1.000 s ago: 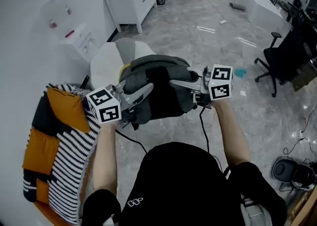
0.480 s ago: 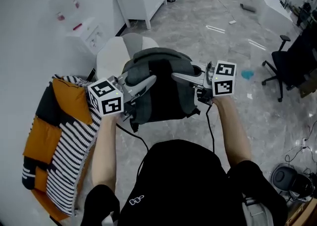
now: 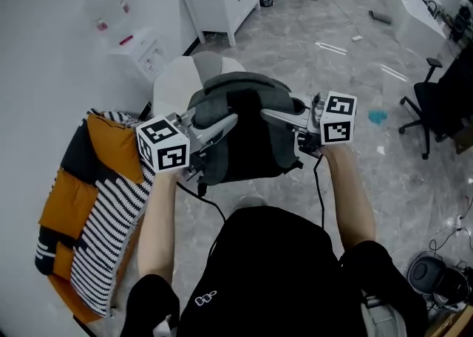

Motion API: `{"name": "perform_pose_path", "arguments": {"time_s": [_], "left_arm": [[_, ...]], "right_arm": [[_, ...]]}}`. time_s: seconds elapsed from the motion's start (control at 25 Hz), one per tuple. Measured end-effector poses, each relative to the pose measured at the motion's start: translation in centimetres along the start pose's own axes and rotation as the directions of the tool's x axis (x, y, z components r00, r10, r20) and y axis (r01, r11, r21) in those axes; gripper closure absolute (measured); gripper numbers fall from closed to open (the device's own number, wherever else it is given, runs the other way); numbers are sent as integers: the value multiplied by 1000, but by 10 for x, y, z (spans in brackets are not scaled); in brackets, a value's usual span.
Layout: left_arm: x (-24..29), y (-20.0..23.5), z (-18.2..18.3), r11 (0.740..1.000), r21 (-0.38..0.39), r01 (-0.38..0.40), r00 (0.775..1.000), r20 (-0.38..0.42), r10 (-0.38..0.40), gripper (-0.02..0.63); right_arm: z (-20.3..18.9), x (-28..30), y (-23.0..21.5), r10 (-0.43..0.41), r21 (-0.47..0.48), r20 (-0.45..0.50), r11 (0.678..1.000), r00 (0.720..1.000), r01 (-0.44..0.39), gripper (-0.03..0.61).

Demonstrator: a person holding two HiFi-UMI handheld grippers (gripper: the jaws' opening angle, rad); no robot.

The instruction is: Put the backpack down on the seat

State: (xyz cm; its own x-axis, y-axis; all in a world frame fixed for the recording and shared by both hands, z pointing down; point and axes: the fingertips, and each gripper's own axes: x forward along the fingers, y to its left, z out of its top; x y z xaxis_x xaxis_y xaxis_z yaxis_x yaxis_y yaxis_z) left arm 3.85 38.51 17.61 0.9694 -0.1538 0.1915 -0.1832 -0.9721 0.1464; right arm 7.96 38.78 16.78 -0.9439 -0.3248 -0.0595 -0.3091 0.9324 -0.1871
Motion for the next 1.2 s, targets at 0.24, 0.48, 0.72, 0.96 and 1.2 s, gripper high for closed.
{"name": "perform_pose_path", "arguments": {"time_s": [0.24,0.48,0.72,0.96,1.2], "left_arm": [[-3,14,5,1000,17,-23,1000,1,23,578],[-8,46,15,998,45,-44,998,39,42,577],[7,73,0,999,40,-36,998,51,34,577],[22,108,-26,999,-16,-33,998,53,34,577],[30,175,-23,995,-94,-17,999,40,21,575]], "right_arm": [[0,9,-12,6,-22,-46,1000,999,-7,526],[11,31,-35,-7,-63,-55,998,998,4,526],[-7,32,-62,-40,-54,-28,998,999,38,526],[-35,37,-97,-58,-18,-38,998,998,58,526],[-30,62,-160,-62,18,-66,998,996,63,526]]}}
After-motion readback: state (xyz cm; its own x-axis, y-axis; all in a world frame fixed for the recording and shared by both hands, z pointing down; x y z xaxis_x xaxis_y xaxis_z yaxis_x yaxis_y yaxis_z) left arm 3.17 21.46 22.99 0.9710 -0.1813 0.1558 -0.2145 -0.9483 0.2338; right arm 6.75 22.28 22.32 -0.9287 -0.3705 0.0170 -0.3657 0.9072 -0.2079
